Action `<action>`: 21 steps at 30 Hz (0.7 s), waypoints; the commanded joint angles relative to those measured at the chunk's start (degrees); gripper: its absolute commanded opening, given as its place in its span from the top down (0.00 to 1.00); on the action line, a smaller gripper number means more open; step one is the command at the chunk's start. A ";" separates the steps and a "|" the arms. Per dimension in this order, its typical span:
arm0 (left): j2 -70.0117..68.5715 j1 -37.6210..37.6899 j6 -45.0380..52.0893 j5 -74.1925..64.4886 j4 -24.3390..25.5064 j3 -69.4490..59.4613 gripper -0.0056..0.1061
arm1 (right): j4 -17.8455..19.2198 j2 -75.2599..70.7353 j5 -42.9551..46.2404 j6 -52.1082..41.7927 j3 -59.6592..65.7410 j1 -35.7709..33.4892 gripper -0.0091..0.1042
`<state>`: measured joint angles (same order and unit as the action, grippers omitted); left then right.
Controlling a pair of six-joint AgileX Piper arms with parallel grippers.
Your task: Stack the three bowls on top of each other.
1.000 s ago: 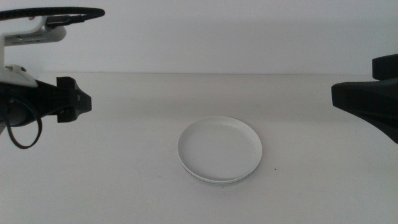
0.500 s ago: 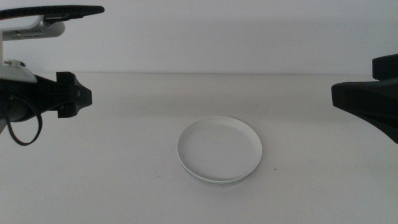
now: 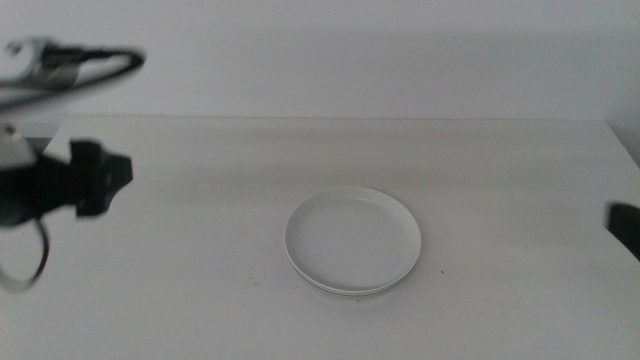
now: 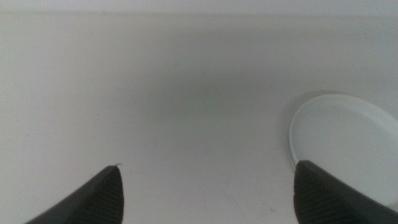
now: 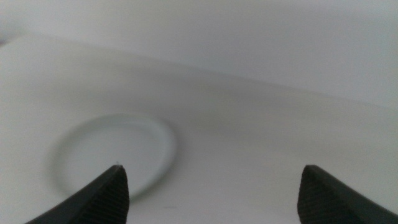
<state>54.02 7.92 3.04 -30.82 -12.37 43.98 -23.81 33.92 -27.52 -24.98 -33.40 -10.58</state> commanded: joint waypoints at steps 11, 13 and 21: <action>-39.26 0.67 0.17 10.92 0.65 -32.43 0.11 | 8.03 -33.92 8.27 -0.11 30.94 9.25 0.10; -43.52 0.67 0.17 13.05 1.45 -35.41 0.11 | 8.45 -33.92 9.96 -0.11 32.91 9.25 0.10; -54.02 0.67 0.17 14.72 1.56 -43.98 0.11 | 10.33 -33.92 11.11 -0.11 33.40 9.25 0.10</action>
<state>0.61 8.19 3.16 -15.98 -11.00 0.40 -14.56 0.27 -17.55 -24.98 -0.22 -1.66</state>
